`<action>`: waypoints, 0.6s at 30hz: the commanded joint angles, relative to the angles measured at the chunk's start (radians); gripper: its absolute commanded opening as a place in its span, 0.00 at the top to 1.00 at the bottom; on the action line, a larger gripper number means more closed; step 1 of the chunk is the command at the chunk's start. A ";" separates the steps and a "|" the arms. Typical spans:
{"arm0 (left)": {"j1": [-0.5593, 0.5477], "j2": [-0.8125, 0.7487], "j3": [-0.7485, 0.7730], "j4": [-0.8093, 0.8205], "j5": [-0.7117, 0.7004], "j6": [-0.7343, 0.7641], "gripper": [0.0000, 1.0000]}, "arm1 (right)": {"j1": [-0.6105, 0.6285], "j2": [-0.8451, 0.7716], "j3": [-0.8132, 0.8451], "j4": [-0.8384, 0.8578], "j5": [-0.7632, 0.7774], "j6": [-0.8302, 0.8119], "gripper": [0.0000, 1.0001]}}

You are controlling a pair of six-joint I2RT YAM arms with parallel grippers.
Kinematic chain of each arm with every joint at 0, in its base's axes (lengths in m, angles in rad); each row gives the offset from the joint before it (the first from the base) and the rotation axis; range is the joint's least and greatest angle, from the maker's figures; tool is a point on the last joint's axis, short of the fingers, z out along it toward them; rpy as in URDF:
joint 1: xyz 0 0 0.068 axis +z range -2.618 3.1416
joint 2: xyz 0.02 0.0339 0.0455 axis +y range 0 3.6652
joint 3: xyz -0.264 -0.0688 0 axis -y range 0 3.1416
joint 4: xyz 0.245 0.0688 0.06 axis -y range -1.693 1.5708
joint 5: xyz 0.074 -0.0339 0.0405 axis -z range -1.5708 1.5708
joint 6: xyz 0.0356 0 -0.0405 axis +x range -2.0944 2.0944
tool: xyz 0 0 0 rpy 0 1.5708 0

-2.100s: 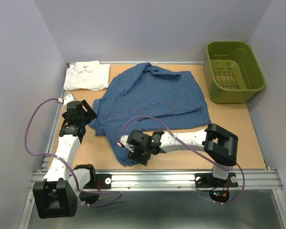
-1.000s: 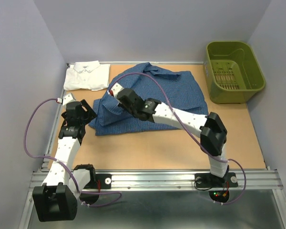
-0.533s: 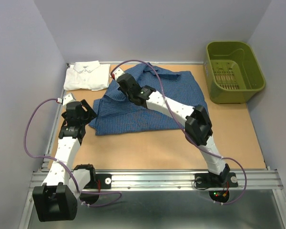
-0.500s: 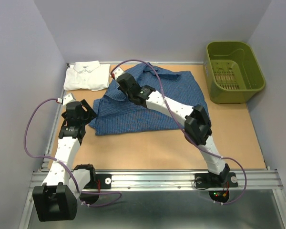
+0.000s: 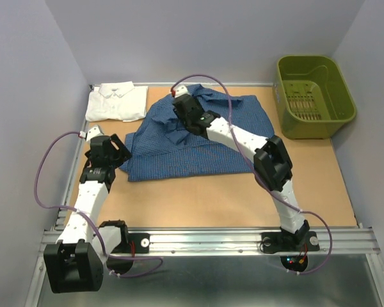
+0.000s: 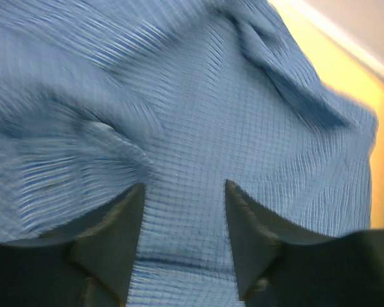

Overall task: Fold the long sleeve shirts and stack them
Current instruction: Fold the shirt

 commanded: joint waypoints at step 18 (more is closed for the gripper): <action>-0.012 0.296 0.104 0.040 0.023 -0.065 0.27 | -0.537 -0.696 -0.943 -0.026 -0.170 0.627 0.40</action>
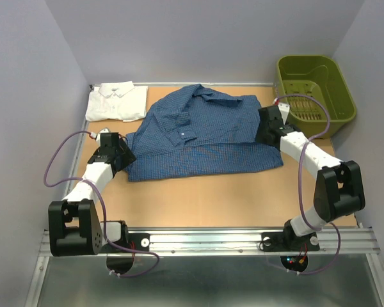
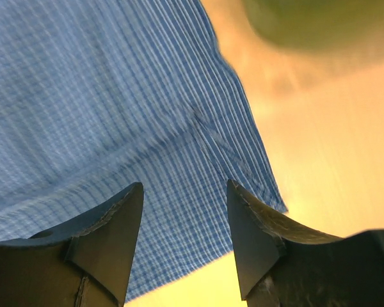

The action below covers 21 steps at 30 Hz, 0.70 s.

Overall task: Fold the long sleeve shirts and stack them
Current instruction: Fold the shirt

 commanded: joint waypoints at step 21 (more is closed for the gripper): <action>-0.003 0.257 0.128 0.053 -0.122 -0.017 0.47 | -0.132 0.026 -0.234 0.022 -0.019 0.149 0.51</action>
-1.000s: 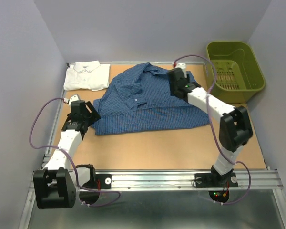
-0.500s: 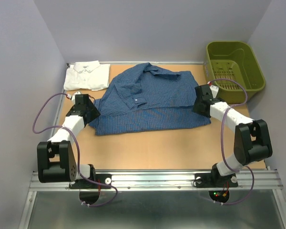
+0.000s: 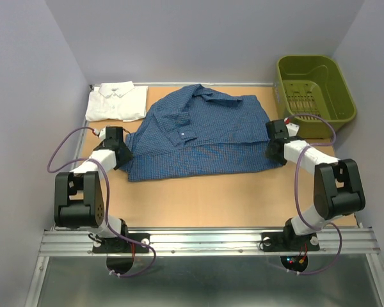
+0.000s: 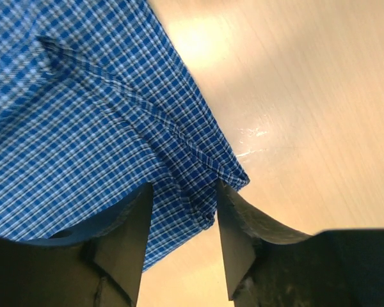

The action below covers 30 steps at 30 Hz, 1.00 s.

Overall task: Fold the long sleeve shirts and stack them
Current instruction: Fold the shirt

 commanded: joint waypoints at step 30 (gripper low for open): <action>-0.003 -0.021 0.020 -0.061 -0.059 -0.032 0.40 | -0.195 -0.200 -0.099 0.035 -0.197 -0.014 0.44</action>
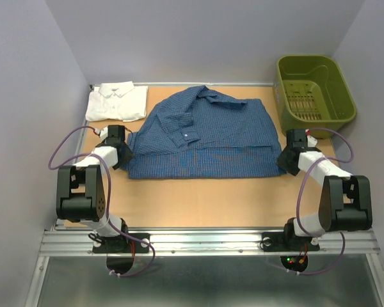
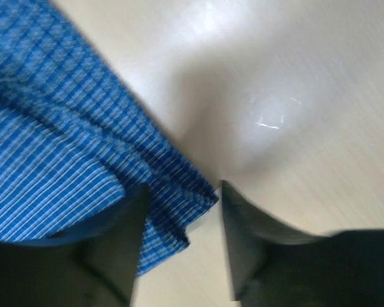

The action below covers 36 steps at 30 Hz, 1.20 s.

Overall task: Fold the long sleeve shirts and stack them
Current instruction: Fold the shirt

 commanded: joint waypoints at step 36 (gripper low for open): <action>-0.256 -0.168 -0.188 -0.063 0.163 -0.307 0.33 | 0.186 0.139 0.026 0.089 -0.225 0.012 0.40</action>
